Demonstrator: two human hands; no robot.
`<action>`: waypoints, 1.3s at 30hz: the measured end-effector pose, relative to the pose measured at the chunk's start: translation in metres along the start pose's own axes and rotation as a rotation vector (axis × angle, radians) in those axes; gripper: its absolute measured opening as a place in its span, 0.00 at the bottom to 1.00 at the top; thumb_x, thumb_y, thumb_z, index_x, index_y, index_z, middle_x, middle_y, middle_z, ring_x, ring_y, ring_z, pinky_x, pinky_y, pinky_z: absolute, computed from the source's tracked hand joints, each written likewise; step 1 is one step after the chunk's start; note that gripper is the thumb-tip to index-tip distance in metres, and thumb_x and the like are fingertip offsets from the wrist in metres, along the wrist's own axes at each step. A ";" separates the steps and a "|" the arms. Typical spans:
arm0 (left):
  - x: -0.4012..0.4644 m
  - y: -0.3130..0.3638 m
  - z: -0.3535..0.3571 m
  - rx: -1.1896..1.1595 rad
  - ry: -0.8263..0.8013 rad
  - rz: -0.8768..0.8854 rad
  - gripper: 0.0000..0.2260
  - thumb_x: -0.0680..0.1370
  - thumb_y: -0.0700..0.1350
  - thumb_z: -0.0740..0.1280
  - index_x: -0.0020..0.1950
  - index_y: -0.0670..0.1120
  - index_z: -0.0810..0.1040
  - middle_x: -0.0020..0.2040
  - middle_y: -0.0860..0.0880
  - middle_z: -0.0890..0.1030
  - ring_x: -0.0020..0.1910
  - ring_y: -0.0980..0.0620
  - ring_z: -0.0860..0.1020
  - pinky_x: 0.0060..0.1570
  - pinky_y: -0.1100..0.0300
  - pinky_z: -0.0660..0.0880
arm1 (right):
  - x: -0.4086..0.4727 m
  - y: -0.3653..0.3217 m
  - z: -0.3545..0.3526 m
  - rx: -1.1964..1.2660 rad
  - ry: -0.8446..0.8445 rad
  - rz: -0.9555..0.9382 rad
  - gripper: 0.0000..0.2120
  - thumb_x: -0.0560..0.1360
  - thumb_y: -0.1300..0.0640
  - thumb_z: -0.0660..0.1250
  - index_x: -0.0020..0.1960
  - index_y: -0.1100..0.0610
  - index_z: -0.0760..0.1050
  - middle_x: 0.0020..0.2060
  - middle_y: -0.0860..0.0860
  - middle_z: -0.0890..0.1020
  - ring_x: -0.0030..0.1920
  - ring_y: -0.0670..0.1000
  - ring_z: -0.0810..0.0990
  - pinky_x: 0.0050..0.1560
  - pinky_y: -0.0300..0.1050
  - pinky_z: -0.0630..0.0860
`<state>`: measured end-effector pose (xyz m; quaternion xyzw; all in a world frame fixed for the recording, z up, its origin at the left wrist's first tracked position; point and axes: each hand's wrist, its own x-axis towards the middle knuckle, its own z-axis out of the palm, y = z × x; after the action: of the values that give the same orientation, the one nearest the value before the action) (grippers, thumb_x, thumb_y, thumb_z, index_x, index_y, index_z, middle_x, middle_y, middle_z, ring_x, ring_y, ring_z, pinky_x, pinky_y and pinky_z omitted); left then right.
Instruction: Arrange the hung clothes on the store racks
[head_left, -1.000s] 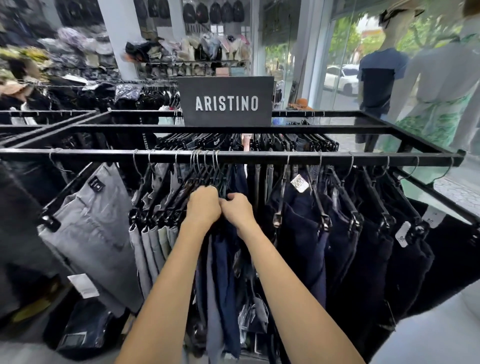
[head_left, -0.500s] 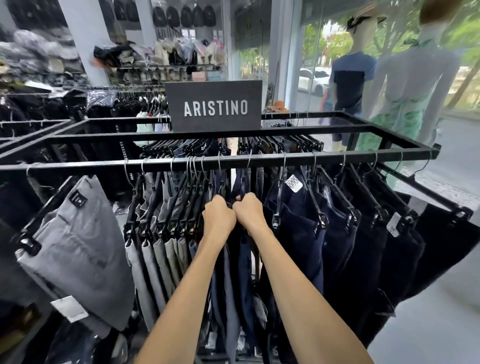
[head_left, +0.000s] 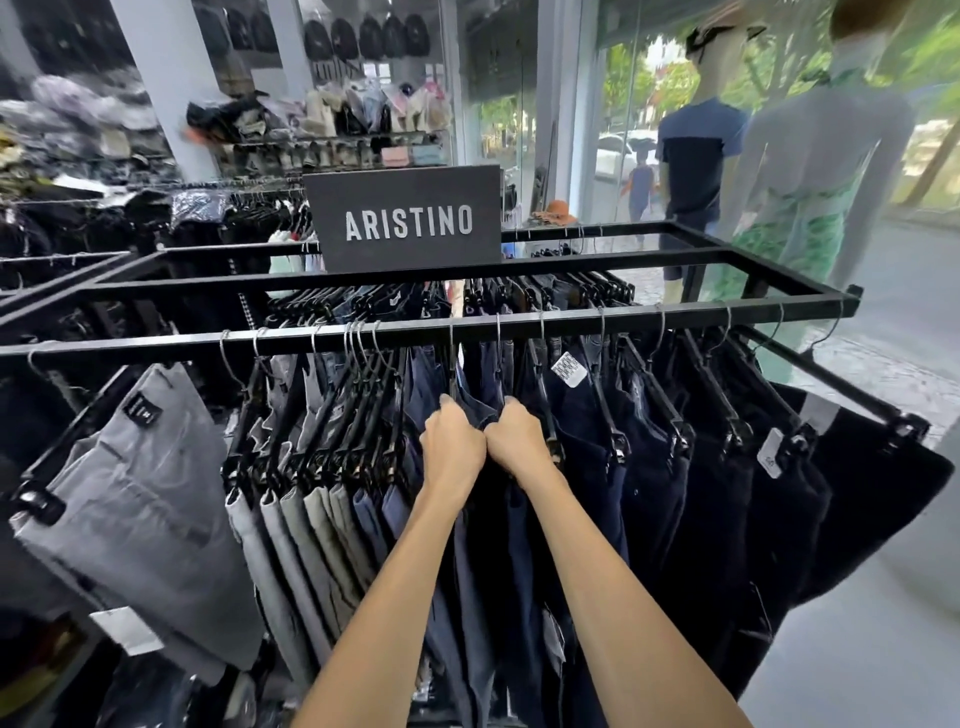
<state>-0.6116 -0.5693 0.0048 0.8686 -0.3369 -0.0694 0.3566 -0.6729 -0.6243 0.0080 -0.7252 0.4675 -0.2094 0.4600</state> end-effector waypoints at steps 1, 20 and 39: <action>0.001 -0.001 0.002 0.003 -0.010 -0.001 0.26 0.79 0.35 0.58 0.77 0.37 0.59 0.66 0.36 0.74 0.66 0.36 0.71 0.61 0.49 0.69 | 0.000 0.001 0.000 0.008 -0.007 0.001 0.26 0.77 0.66 0.58 0.75 0.61 0.63 0.67 0.61 0.75 0.65 0.61 0.75 0.57 0.44 0.71; 0.003 -0.003 0.017 0.022 0.143 -0.029 0.21 0.75 0.31 0.57 0.68 0.32 0.67 0.54 0.37 0.80 0.57 0.35 0.75 0.56 0.44 0.71 | 0.010 0.015 0.002 0.081 -0.079 -0.056 0.27 0.77 0.62 0.60 0.76 0.60 0.62 0.61 0.60 0.78 0.57 0.59 0.79 0.51 0.45 0.73; 0.021 -0.025 -0.071 0.307 0.303 0.154 0.15 0.75 0.29 0.61 0.60 0.37 0.77 0.59 0.39 0.75 0.59 0.39 0.73 0.56 0.53 0.70 | -0.014 -0.029 -0.002 -0.301 0.227 -0.241 0.21 0.79 0.61 0.61 0.71 0.64 0.65 0.66 0.63 0.72 0.66 0.67 0.70 0.65 0.57 0.67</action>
<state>-0.5568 -0.5288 0.0430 0.8849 -0.3514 0.1416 0.2709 -0.6670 -0.6091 0.0359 -0.8081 0.4523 -0.2708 0.2629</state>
